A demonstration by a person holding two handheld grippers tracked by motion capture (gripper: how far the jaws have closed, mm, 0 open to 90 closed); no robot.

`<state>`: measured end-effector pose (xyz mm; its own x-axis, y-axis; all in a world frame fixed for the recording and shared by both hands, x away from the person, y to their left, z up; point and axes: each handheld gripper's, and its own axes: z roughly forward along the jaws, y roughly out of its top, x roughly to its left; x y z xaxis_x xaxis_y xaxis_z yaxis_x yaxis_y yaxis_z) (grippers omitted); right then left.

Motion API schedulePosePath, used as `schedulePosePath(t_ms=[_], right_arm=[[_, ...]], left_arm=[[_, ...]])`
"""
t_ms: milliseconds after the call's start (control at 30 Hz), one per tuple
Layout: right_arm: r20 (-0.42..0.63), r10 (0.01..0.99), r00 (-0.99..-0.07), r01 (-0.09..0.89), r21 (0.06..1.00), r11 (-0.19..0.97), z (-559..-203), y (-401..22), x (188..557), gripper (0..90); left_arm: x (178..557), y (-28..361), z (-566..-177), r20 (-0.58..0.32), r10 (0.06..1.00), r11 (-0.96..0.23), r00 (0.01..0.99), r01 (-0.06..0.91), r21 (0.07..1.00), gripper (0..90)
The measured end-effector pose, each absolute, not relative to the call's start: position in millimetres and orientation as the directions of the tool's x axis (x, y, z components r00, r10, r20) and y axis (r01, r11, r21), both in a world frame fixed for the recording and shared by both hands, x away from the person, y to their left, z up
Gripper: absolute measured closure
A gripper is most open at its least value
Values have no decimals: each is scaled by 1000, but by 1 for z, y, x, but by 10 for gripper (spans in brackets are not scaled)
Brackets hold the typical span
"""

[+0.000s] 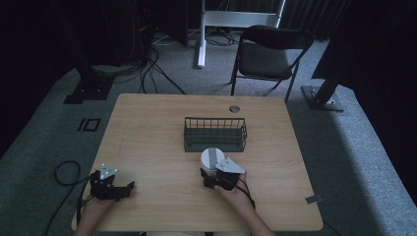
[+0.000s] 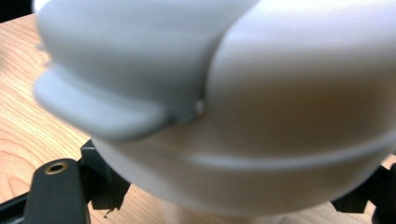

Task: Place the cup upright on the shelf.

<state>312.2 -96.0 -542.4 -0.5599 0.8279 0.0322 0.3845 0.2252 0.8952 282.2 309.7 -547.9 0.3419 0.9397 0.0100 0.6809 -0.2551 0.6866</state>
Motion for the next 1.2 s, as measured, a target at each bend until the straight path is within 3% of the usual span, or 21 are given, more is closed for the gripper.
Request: schedulePosePath(t_ms=[500, 1200], right_arm=[[33, 810, -585, 388, 889, 243, -533, -97, 312, 185], [60, 804, -592, 359, 912, 197, -487, -102, 318, 185]], left_arm=[[282, 310, -548, 10, 940, -255, 342, 681, 687, 6], [282, 310, -548, 11, 940, -256, 342, 681, 686, 6]])
